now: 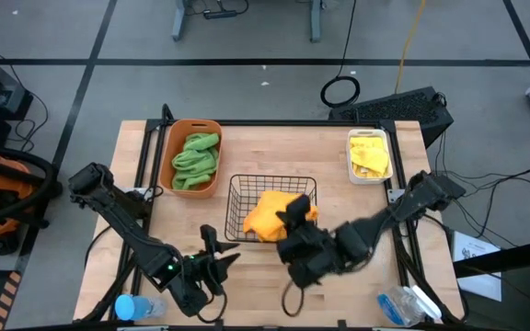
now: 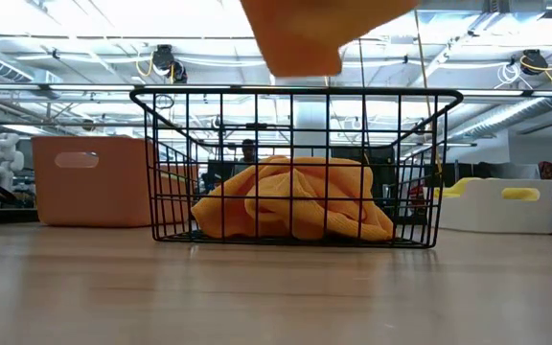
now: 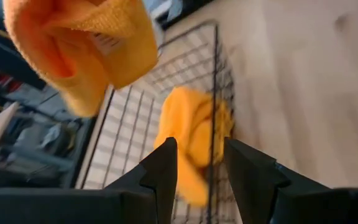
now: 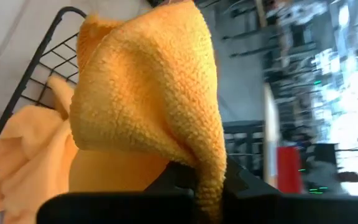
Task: Sort microfiber towel by color & place in baskets
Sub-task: Put the orange microfiber towel into the black wire basket
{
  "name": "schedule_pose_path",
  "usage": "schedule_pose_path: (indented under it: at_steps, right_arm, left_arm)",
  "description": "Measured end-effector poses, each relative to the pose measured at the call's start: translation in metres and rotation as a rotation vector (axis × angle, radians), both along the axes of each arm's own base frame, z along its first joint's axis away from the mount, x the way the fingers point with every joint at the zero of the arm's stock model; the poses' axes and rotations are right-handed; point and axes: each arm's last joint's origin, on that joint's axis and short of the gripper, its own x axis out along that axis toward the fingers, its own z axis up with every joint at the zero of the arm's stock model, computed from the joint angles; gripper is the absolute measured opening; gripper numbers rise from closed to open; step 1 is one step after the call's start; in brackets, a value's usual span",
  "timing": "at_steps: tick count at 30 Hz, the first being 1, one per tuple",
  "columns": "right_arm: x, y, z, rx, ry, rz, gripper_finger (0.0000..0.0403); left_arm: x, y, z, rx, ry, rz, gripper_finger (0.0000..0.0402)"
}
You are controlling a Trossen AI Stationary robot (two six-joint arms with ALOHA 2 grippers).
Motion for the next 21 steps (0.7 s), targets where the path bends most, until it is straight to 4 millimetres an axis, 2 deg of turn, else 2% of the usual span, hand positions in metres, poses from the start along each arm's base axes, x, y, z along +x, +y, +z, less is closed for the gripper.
schedule_pose_path:
  at_steps: [8,13,17,21]
  right_arm:
    - [0.023,-0.043,-0.003,0.214,0.081,-0.005,0.0002]
    - [0.037,-0.075,-0.004,0.356,0.099,0.001,0.0002]
    - [0.055,-0.1,-0.006,0.528,0.045,0.004,0.0003]
    - [0.07,-0.122,-0.018,0.63,-0.031,-0.119,0.0003]
  left_arm:
    - [-0.015,0.013,-0.008,0.041,0.051,0.131,0.0138]
    - [-0.025,0.013,-0.014,0.077,0.025,0.16,0.0138]
    - [-0.029,0.011,-0.015,0.086,0.011,0.154,0.0138]
    - [-0.03,0.009,-0.015,0.088,0.01,0.147,0.0138]
